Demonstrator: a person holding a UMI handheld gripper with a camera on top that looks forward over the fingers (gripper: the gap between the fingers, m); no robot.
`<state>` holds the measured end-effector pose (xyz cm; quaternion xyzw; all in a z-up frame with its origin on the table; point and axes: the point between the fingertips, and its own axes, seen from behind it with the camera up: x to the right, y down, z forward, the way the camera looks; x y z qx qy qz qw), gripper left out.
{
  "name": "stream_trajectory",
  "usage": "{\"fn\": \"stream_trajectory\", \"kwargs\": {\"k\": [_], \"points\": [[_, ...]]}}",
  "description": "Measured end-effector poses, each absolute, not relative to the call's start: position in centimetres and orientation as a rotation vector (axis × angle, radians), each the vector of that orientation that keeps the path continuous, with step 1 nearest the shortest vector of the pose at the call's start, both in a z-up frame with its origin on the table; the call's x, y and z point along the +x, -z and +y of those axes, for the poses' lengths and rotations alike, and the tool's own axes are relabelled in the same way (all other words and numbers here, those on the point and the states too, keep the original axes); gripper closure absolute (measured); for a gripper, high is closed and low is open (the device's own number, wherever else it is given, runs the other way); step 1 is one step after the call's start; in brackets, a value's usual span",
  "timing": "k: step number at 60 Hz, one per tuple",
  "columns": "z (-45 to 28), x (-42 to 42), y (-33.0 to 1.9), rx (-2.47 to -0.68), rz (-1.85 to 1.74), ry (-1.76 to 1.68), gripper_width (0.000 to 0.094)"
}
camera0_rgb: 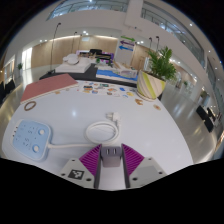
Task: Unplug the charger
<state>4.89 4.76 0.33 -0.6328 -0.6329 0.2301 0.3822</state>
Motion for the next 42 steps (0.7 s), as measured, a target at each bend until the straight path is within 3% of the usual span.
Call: {"fn": "stream_trajectory", "kwargs": {"k": [2, 8, 9, 28, 42], "points": [[4.8, 5.0, -0.5, -1.613, -1.62, -0.587, 0.0488], [4.4, 6.2, -3.0, -1.615, -1.628, -0.619, 0.0062], [4.3, 6.5, -3.8, -1.614, -1.621, -0.631, 0.0097], [2.6, 26.8, -21.5, -1.663, -1.583, -0.631, 0.0088], [0.8, 35.9, -24.8, -1.687, -1.616, -0.725, 0.0084]]}}
